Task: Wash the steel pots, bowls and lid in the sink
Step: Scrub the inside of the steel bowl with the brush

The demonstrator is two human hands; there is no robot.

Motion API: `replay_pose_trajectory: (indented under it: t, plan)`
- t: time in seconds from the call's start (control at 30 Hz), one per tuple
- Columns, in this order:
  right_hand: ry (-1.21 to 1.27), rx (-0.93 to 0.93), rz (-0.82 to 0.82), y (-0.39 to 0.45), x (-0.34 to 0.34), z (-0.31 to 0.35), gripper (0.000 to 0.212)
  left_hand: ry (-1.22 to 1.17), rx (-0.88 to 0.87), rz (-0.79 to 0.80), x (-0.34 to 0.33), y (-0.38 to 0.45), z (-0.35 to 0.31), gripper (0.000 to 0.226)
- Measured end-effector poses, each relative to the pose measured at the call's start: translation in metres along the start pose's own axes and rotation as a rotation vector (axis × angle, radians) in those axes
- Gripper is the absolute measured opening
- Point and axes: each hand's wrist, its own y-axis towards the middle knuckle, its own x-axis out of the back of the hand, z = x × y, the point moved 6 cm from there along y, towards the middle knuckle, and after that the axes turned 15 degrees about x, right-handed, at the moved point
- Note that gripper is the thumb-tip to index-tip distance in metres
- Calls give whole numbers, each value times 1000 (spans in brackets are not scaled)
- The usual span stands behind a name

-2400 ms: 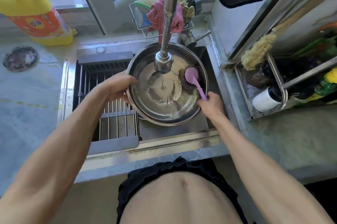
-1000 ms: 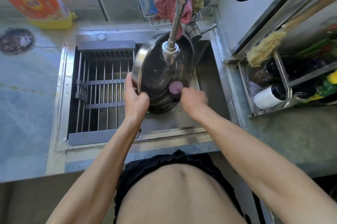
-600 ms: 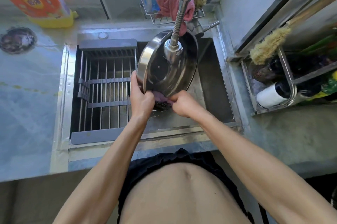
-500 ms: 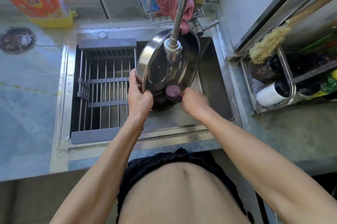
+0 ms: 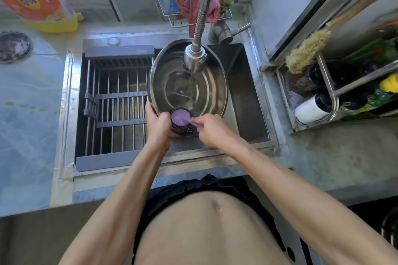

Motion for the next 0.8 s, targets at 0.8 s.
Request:
replay_pose_trajectory:
  t: [0.8]
  plan:
    - [-352,-55,47,11,62,-8,49,119,101,8,5,-15,-13,60]
